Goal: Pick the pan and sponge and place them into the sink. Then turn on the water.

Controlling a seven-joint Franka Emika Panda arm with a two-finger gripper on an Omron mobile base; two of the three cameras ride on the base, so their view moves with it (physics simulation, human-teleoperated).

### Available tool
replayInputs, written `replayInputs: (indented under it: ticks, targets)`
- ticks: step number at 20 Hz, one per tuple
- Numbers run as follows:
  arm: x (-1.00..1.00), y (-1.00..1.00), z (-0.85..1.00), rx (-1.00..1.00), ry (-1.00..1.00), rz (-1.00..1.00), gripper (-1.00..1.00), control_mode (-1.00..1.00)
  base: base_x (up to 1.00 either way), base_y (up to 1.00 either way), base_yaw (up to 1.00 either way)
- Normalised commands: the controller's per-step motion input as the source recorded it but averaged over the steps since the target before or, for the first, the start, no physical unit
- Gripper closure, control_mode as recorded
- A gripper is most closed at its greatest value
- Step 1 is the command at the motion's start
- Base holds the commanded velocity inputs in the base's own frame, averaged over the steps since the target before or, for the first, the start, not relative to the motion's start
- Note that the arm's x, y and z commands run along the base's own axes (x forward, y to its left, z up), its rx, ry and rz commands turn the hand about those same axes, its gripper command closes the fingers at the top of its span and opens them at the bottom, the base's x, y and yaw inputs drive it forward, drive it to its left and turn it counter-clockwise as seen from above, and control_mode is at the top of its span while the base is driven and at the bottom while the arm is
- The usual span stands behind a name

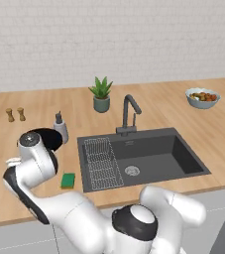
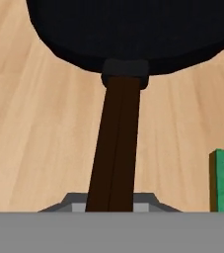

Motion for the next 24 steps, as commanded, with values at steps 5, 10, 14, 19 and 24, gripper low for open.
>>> replayInputs:
  ticks: [5,10,14,19,24]
  targets:
    - [-0.16,-0.74,0.81,0.17,0.0,0.01,1.0,-1.0,0.0,0.0,0.0]
    - [-0.48,-0.96,0.5,0.21,-0.02,0.14,1.0,-1.0,0.0,0.0,0.0]
    - [-0.68,-0.99,0.23,0.23,-0.04,0.26,1.0,-1.0,0.0,0.0,0.0]
    - [-0.35,-0.89,0.08,0.16,-0.01,0.28,1.0,-1.0,0.0,0.0,0.0]
    - [-0.04,-0.83,0.03,0.01,0.13,0.27,1.0,-1.0,0.0,0.0,0.0]
